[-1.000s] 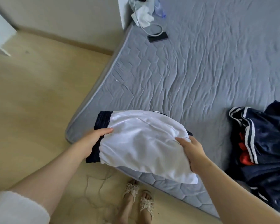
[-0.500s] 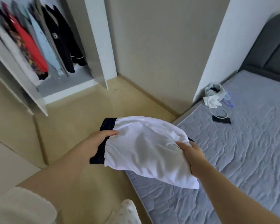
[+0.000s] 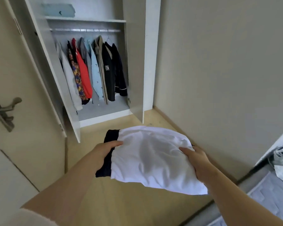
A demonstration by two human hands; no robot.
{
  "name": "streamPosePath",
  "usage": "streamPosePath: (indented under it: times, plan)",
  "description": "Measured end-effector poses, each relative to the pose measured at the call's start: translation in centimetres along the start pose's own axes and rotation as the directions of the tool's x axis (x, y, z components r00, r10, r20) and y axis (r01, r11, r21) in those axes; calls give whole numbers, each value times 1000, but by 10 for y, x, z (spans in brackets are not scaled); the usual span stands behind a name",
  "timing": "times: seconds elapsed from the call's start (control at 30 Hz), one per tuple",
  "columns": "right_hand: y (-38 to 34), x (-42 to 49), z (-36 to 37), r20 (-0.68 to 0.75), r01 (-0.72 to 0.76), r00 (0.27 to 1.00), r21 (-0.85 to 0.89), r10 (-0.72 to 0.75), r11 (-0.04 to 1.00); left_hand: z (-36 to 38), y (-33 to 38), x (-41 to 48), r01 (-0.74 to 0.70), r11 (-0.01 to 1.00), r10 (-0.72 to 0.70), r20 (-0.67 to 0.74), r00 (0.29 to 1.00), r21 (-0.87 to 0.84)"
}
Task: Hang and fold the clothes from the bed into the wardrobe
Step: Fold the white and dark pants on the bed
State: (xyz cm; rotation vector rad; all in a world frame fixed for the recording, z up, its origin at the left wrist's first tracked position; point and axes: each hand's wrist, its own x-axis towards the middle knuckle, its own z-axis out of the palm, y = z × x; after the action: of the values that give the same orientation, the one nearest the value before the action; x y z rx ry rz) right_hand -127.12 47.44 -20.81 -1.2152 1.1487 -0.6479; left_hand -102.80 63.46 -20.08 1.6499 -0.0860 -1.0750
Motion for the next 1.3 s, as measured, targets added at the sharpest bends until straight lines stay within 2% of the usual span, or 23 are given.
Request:
streamPosePath:
  times: [0.17,0.33,0.63,0.83,0.93,1.07,1.3]
  plan:
    - [-64,75,110,97,56,994,-3,-55,998,-66,93,71,-61,996,56,-66,996,-70]
    - [-115,139,182,205,124,971,-9,-119,992,-103,165,118,-160,983,148,-137,980,-85]
    - [-200,276,273,288,243,927,23,-239,970,-120,274,226,-252,957,218,-212,953,-147]
    - [-294,387,320,358,353,867,53,-348,934,-104,390,298,-359,921,309,-274,911,-154]
    - [-332,436,350,375,378,846,80,-379,922,-107,443,332,-364,919,307,-304,902,-152]
    - [-368,491,402,406,409,817,91,-409,908,-123,488,373,-363,919,300,-324,897,-156]
    - [-441,597,518,431,443,786,106,-442,890,-175,594,466,-461,877,388,-361,848,-140]
